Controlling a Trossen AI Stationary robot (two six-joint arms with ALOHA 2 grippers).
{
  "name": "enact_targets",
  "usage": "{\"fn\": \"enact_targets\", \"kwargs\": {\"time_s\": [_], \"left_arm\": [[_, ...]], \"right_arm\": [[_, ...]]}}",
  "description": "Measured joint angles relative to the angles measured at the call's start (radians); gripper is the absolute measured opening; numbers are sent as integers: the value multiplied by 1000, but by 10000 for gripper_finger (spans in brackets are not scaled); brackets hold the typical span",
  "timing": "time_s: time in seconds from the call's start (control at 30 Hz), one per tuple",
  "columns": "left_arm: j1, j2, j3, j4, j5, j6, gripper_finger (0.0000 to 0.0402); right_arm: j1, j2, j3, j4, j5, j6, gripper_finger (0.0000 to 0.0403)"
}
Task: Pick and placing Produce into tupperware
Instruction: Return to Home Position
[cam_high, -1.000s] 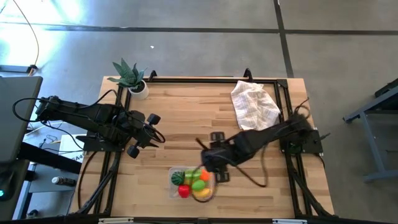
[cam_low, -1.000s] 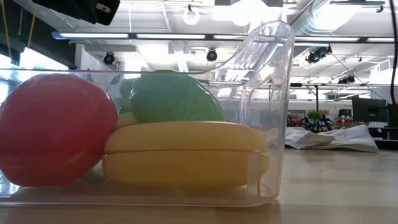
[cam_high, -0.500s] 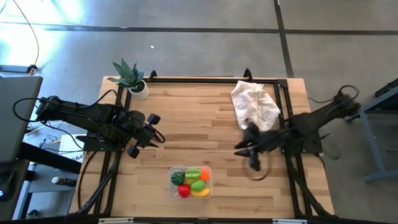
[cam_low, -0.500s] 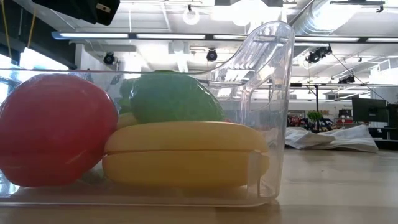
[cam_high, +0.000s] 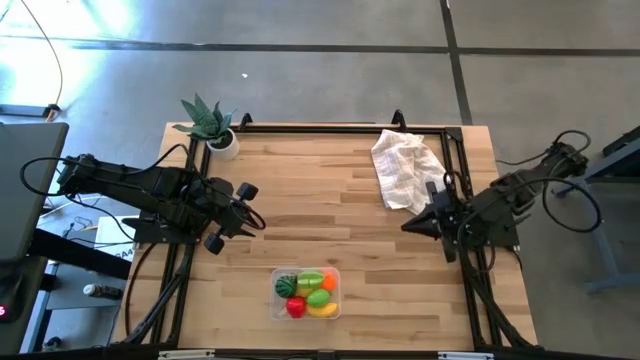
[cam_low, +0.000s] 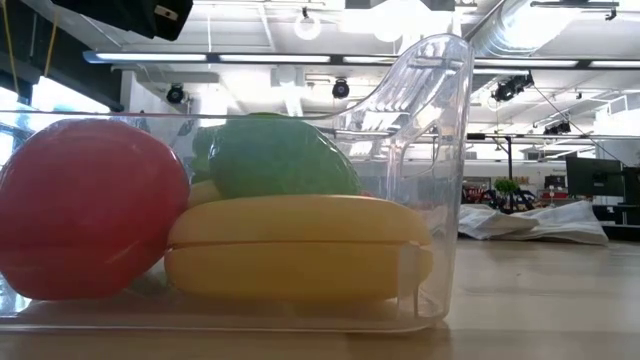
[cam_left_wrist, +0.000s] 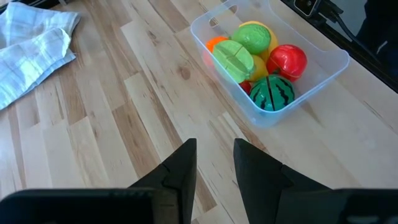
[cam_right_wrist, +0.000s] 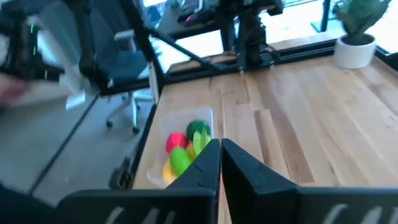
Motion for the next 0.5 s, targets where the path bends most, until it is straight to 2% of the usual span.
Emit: {"fn": "enact_targets", "kwargs": {"time_s": [0.27,0.5], "left_arm": [[0,0,0,0,0,0,95],[0,0,0,-1,0,0,95]], "right_arm": [[60,-121,-198,105,18,-59,1],[55,-311,-365,263,72,-120,0]]}}
